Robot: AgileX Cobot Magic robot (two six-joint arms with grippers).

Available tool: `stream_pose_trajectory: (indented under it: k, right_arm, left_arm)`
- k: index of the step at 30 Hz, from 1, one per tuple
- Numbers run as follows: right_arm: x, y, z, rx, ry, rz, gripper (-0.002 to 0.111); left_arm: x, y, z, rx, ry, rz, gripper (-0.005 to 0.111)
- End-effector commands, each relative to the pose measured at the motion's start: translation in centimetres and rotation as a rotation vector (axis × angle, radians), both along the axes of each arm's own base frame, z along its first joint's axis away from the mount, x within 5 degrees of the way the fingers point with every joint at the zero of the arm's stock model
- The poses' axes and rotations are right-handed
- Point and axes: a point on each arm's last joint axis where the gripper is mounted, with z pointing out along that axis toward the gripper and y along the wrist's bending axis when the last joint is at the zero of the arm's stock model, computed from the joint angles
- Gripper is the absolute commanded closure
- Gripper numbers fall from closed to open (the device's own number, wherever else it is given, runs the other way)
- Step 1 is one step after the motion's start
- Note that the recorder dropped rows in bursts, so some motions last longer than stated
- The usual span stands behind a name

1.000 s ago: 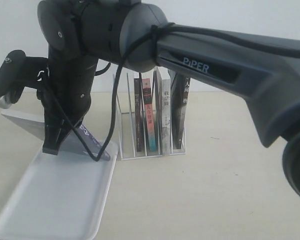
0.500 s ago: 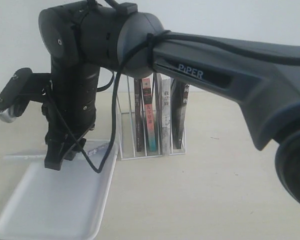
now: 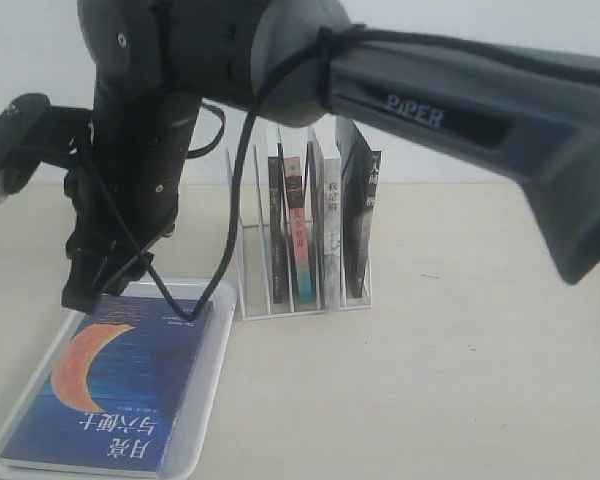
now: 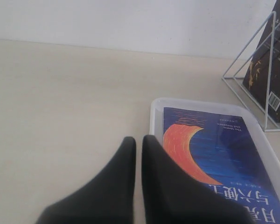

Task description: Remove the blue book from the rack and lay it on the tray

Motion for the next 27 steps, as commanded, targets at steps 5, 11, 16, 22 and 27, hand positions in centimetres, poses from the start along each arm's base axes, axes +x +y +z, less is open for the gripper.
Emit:
stream_pose_trajectory:
  k: [5, 11, 16, 22, 27]
  right_arm:
    - [-1.8, -2.7, 6.0, 0.073, 0.005, -0.049, 0.062]
    - [-3.2, -4.6, 9.9, 0.151, -0.009, -0.098, 0.062]
    - [-4.5, -6.5, 13.3, 0.244, -0.007, -0.172, 0.062]
    - [-6.4, -8.9, 17.0, 0.360, 0.010, -0.243, 0.062]
    - [-8.3, -10.7, 19.6, 0.465, 0.064, -0.265, 0.062]
  left_arm:
    - [0.0, 0.0, -0.1, -0.011, -0.001, -0.003, 0.103]
    - [0.0, 0.0, -0.1, -0.011, -0.001, -0.003, 0.103]
    - [0.0, 0.0, -0.1, -0.011, -0.001, -0.003, 0.103]
    - [0.0, 0.0, -0.1, -0.011, -0.001, -0.003, 0.103]
    - [0.0, 0.0, -0.1, -0.011, -0.001, -0.003, 0.103]
